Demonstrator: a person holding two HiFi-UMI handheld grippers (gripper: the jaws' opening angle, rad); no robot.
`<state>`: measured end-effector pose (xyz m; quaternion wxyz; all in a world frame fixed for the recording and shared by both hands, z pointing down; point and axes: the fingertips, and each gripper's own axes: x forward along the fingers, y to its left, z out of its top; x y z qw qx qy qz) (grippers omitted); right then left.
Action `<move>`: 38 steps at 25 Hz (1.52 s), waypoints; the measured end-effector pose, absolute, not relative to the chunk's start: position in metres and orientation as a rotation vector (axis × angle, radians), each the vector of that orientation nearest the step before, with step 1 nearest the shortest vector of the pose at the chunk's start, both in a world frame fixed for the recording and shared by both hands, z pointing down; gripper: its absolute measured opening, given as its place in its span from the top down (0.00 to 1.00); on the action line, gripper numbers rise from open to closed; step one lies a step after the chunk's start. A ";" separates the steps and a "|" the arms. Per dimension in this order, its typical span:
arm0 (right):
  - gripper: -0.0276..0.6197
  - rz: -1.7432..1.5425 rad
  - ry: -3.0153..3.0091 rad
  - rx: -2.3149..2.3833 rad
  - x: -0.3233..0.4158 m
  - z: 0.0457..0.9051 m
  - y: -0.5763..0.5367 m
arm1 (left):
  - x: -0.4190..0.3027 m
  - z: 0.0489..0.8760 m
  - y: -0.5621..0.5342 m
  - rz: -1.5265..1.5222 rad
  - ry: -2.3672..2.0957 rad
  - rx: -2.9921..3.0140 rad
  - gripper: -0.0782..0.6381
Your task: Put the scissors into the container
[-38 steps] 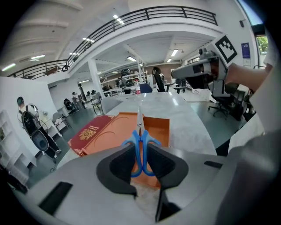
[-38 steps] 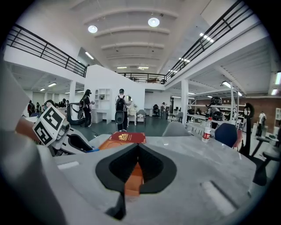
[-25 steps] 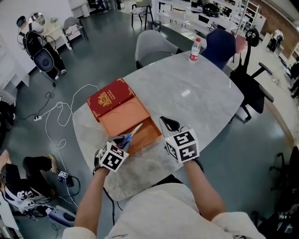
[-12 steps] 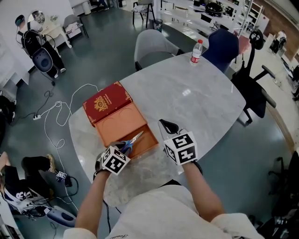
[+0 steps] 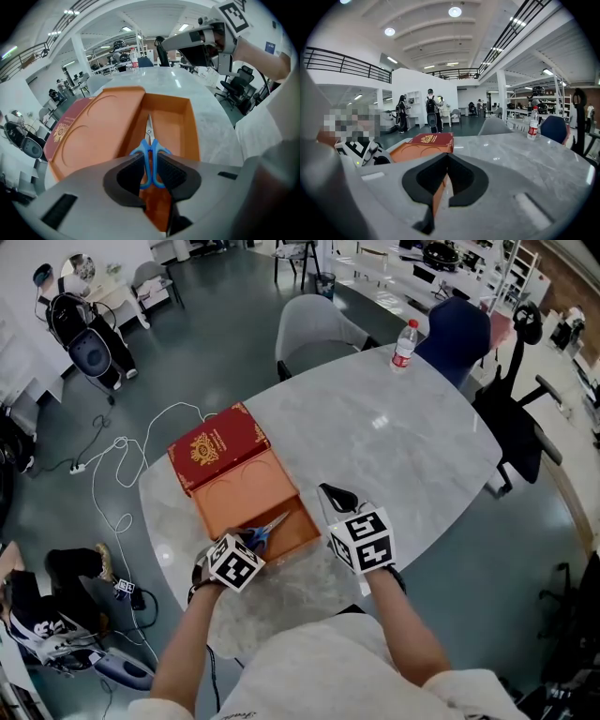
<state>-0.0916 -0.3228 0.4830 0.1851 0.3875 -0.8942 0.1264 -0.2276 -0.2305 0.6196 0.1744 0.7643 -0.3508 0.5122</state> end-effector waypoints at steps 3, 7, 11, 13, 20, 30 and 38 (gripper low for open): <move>0.95 0.366 -2.520 1.079 -0.094 0.486 -0.326 | -0.228 0.622 -0.231 1.476 -0.975 2.135 0.78; 0.95 0.374 -2.519 1.066 -0.096 0.489 -0.330 | -0.229 0.624 -0.232 1.482 -0.965 2.107 0.78; 0.95 0.376 -2.522 1.053 -0.099 0.491 -0.333 | -0.227 0.627 -0.232 1.500 -0.910 2.087 0.77; 0.95 0.378 -2.520 1.050 -0.100 0.493 -0.334 | -0.227 0.629 -0.232 1.518 -0.898 2.072 0.77; 0.95 0.393 -2.521 1.045 -0.099 0.496 -0.337 | -0.227 0.634 -0.230 1.575 -0.878 2.043 0.77; 0.95 0.404 -2.524 1.031 -0.102 0.498 -0.337 | -0.227 0.634 -0.230 1.573 -0.881 2.038 0.77; 0.95 0.412 -2.522 1.035 -0.100 0.499 -0.337 | -0.228 0.634 -0.230 1.569 -0.896 2.037 0.77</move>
